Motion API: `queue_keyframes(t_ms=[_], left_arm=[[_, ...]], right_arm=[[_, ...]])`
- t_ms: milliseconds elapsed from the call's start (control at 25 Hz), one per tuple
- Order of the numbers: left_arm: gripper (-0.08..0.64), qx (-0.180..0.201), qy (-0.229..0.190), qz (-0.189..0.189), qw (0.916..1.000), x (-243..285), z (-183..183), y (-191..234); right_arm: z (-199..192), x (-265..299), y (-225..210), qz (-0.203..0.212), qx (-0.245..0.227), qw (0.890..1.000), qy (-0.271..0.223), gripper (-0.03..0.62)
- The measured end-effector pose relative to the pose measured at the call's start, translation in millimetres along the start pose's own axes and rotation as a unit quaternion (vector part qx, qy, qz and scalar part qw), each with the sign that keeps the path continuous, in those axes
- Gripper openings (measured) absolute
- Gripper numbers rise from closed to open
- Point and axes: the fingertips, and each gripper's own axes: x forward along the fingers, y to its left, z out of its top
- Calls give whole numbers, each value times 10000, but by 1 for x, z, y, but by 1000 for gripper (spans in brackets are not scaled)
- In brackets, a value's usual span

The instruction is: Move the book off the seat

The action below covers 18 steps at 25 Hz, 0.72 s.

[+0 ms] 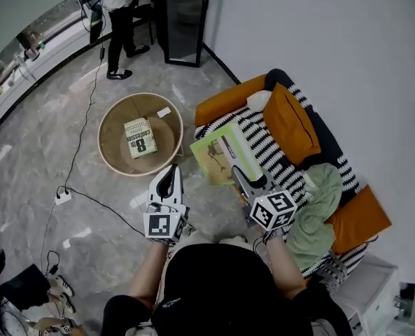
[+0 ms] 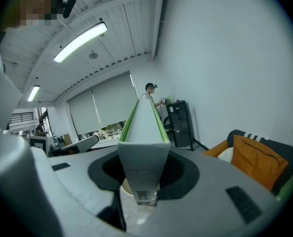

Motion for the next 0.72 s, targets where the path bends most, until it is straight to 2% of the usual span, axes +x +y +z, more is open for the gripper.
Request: queue_keyframes(t_ms=[360,560,720], left_arm=[[11,20,-12,600,9982,-43,6,77],[11,20,159,1205,9926,-70,4,108],[11,38,-48,1534,9881,-100,16,139]], right_arm=[[-14,68,68,600,-70,9978,262,149],[-29,94,97,1009,-117,9936,495,149],[-37,119,137,1336,-251,9886,647,149]])
